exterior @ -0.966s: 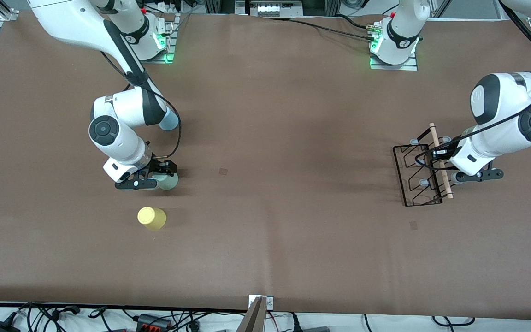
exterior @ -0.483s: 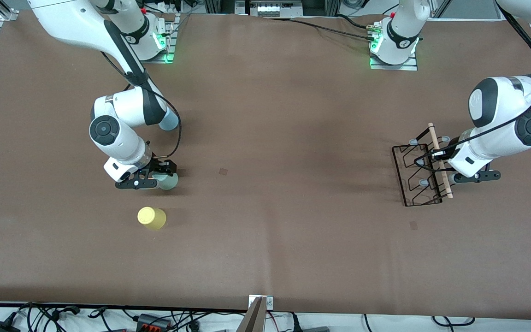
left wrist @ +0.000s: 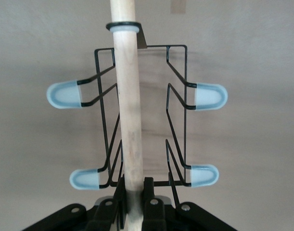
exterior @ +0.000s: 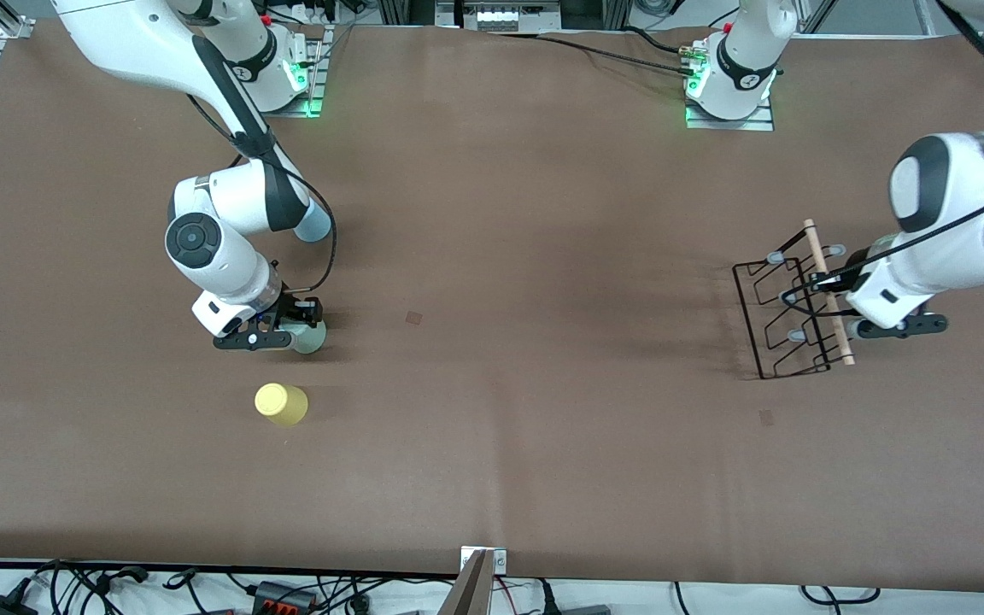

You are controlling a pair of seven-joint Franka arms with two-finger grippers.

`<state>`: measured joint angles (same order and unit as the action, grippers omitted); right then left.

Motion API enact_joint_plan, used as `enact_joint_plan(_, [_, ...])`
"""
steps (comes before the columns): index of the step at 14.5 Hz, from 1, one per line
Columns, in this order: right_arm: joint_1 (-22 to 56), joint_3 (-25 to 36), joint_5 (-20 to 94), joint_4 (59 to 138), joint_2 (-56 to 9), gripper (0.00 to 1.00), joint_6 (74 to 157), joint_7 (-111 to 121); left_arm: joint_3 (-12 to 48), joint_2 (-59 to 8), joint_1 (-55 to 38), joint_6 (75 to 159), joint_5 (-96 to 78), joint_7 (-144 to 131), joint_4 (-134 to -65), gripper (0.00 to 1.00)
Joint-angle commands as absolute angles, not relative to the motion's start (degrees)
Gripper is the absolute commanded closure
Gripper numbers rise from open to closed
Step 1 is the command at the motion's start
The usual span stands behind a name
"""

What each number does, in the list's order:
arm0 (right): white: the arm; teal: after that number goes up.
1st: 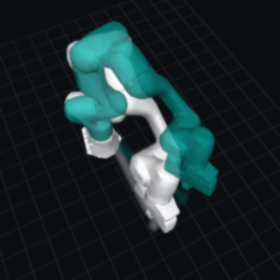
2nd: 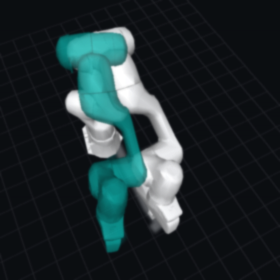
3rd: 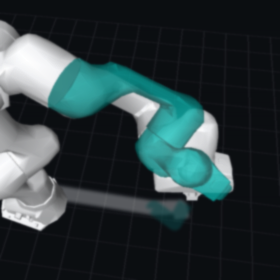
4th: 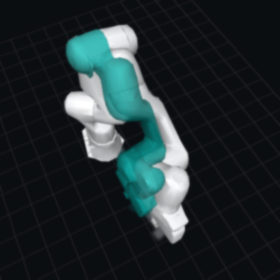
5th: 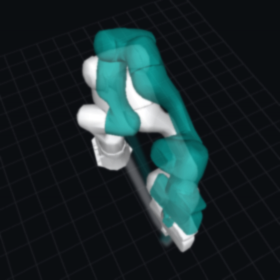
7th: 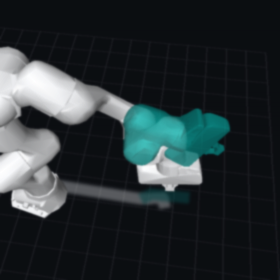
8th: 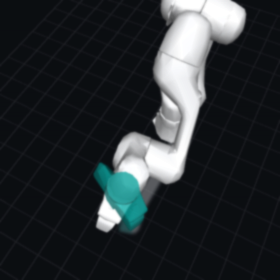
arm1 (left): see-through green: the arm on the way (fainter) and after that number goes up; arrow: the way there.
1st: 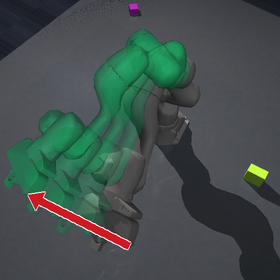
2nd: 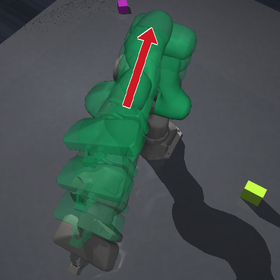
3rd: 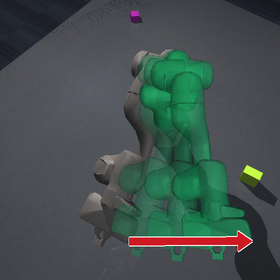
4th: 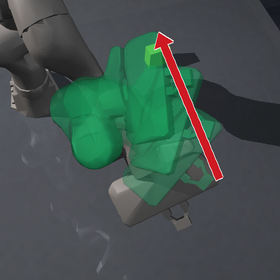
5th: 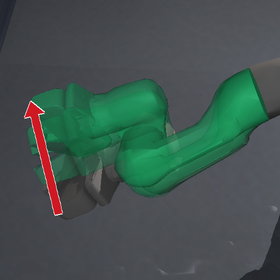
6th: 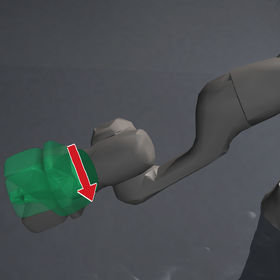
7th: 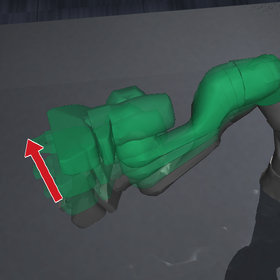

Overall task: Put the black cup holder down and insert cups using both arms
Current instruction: 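Grasp the teal cup with the right gripper while the left grasps the rack handle, then carry the black rack to the table middle with the left gripper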

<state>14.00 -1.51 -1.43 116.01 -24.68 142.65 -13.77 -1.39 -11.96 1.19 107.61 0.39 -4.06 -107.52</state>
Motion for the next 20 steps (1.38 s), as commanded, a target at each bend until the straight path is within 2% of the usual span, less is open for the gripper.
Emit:
enact_joint_plan(1, [14.15,-1.06,-1.75,116.19,-21.37,0.82,140.38,-13.01,-0.19,-11.25,-0.08,100.21,0.18,-4.39,-99.25,0.89])
enact_joint_plan(6, [10.81,-0.18,-2.2,114.0,-12.5,0.85,129.31,-3.97,7.8,-13.62,-3.85,99.4,0.26,-12.88,-94.75,0.89])
enact_joint_plan(11, [8.79,0.62,-2.2,100.74,-10.99,0.85,108.4,2.46,8.88,-21.25,-16.85,99.84,-0.44,-28.28,-89.57,0.91])
enact_joint_plan(15, [8.7,1.67,-2.2,98.97,-10.02,0.85,106.09,3.34,8.88,-25.83,-25.03,101.15,-0.7,-35.14,-87.36,0.91])
enact_joint_plan(17, [8.7,1.84,-2.2,99.05,-10.02,0.85,106.0,3.78,8.88,-26.54,-27.76,104.57,-0.79,-40.32,-87.36,0.91])
enact_joint_plan(20, [8.79,1.85,-2.2,98.96,-10.11,0.85,105.91,3.78,8.96,-27.59,-31.37,105.12,-0.97,-45.08,-87.28,0.91])
